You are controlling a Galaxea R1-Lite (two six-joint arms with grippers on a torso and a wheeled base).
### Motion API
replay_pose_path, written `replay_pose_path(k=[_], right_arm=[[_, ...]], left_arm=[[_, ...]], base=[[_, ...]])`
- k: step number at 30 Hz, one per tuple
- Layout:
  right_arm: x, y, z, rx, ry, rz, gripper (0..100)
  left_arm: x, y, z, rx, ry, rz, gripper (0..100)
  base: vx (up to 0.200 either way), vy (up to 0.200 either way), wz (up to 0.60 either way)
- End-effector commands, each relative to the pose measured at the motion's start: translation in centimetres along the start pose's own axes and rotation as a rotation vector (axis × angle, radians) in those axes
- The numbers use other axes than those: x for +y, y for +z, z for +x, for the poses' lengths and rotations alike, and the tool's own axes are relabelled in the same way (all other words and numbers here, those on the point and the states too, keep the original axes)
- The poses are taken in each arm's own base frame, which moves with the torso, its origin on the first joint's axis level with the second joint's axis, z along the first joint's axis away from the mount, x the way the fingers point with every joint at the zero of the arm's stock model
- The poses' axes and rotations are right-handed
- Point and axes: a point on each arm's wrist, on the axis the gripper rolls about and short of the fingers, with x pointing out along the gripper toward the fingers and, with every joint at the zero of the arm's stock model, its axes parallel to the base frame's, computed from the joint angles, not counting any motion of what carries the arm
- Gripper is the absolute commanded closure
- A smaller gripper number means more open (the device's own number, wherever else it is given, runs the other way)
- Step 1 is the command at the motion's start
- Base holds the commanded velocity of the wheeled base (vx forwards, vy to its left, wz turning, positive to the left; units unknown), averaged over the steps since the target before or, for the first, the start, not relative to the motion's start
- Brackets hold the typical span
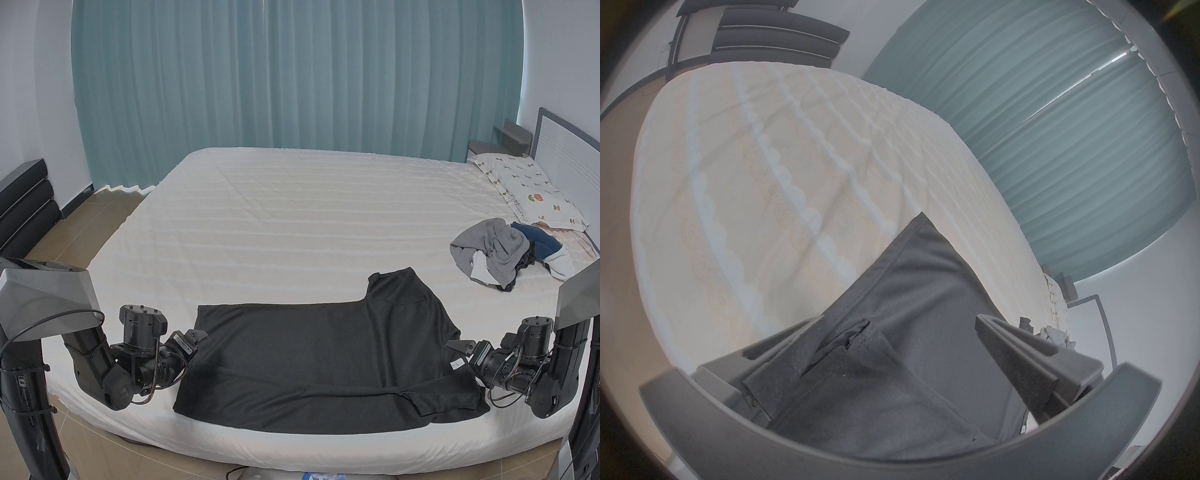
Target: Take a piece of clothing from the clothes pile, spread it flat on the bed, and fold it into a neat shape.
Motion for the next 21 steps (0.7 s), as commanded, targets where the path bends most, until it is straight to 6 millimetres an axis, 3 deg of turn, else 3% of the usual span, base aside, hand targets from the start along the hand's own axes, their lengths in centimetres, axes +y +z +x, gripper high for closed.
replay_pose_path(k=[1,4,15,21], right_arm=[[0.4,0.1,-0.1,-0.012,0.015,-0.007,0],[0.4,0.2,-0.2,-0.013,0.016,-0.008,0],[0.2,0.0,0.0,-0.004,0.01,-0.006,0],[0.4,-0.3,0.1,0.009,0.015,-0.013,0]], left_arm=[[-0.2,-0.2,-0.2,0.004,-0.007,0.006,0],[-0.2,-0.2,-0.2,0.003,-0.007,0.008,0],[-0.9,0.4,-0.5,-0.022,-0.035,0.002,0],[-1.7,1.9,-0.9,-0.079,-0.07,-0.015,0]], base=[[0.0,-0.2,0.0],[0.0,-0.2,0.0],[0.0,0.0,0.0],[0.0,0.0,0.0]])
